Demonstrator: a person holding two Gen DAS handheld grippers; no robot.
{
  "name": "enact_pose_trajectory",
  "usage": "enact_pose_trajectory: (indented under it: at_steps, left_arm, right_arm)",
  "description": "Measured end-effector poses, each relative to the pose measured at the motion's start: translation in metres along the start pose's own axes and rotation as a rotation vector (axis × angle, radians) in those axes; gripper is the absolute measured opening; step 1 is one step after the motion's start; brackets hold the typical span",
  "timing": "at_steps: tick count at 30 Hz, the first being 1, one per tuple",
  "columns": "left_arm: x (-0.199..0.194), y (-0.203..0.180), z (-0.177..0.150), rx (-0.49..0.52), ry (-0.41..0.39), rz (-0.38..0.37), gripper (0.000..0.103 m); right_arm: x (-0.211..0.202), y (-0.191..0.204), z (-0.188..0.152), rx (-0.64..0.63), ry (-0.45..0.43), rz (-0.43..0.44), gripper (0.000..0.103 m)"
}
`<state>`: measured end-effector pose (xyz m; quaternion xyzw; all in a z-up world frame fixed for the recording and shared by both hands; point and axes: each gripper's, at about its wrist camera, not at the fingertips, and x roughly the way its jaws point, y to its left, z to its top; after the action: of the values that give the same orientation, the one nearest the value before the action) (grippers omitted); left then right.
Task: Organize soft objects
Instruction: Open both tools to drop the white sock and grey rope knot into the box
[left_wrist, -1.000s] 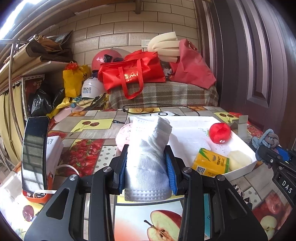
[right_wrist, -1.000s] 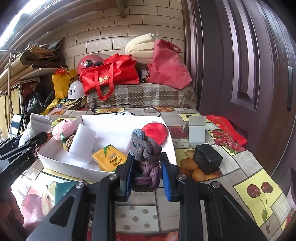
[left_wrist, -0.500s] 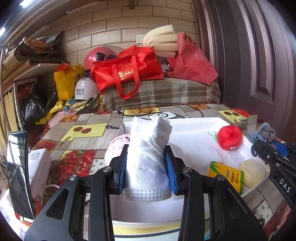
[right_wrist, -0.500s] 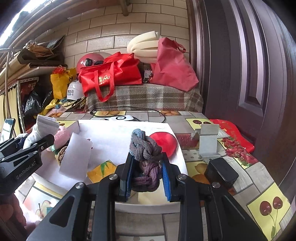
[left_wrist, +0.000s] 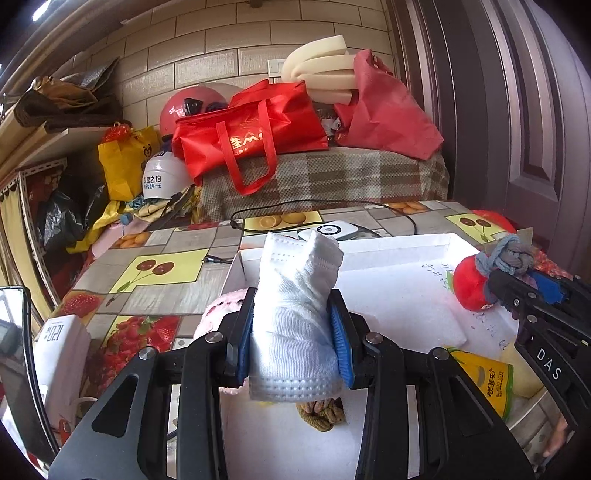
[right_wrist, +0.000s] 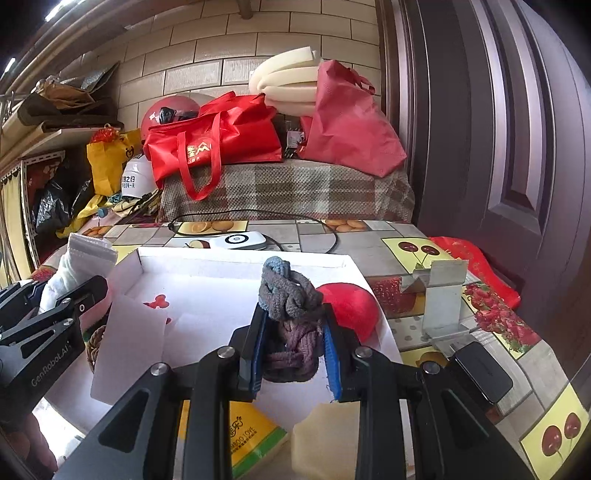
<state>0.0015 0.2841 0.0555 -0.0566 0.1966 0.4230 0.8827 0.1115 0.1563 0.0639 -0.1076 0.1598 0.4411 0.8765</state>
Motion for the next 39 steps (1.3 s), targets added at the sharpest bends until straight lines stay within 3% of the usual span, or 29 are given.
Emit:
enact_pose_trajectory:
  at_steps: [13, 14, 16, 17, 18, 21, 27, 30, 36, 39]
  left_arm:
    - [0.014, -0.007, 0.002, 0.049, 0.056, -0.023, 0.036]
    - [0.014, -0.007, 0.002, 0.048, 0.052, -0.03, 0.04]
    - [0.01, -0.008, 0.002, 0.049, 0.032, -0.016, 0.064]
    - [0.007, -0.007, 0.002, 0.042, 0.017, 0.019, 0.075]
    - [0.005, -0.004, 0.002, 0.026, 0.006, 0.035, 0.084]
    - [0.005, 0.004, 0.001, -0.019, 0.007, 0.067, 0.1]
    - [0.0, 0.007, 0.001, -0.035, -0.02, 0.082, 0.101]
    - [-0.003, 0.012, 0.0, -0.057, -0.034, 0.079, 0.103]
    - [-0.016, 0.015, -0.003, -0.075, -0.099, 0.082, 0.103]
    - [-0.017, 0.019, -0.004, -0.093, -0.095, 0.083, 0.103]
  right_arm:
    - [0.01, 0.013, 0.004, -0.064, 0.02, -0.012, 0.029]
    - [0.01, 0.012, 0.004, -0.062, 0.02, -0.013, 0.03]
    - [0.011, 0.011, 0.004, -0.057, 0.022, -0.012, 0.044]
    - [0.01, 0.012, 0.004, -0.055, 0.018, -0.017, 0.068]
    - [0.008, 0.011, 0.004, -0.046, 0.01, -0.04, 0.083]
    - [0.004, 0.005, 0.004, -0.017, -0.008, -0.034, 0.086]
    - [0.0, 0.005, 0.004, -0.017, -0.033, -0.041, 0.09]
    - [-0.001, 0.003, 0.004, -0.006, -0.04, -0.049, 0.103]
    - [-0.008, 0.004, 0.004, -0.012, -0.081, -0.053, 0.103]
    - [-0.011, 0.001, 0.003, 0.003, -0.099, -0.049, 0.103]
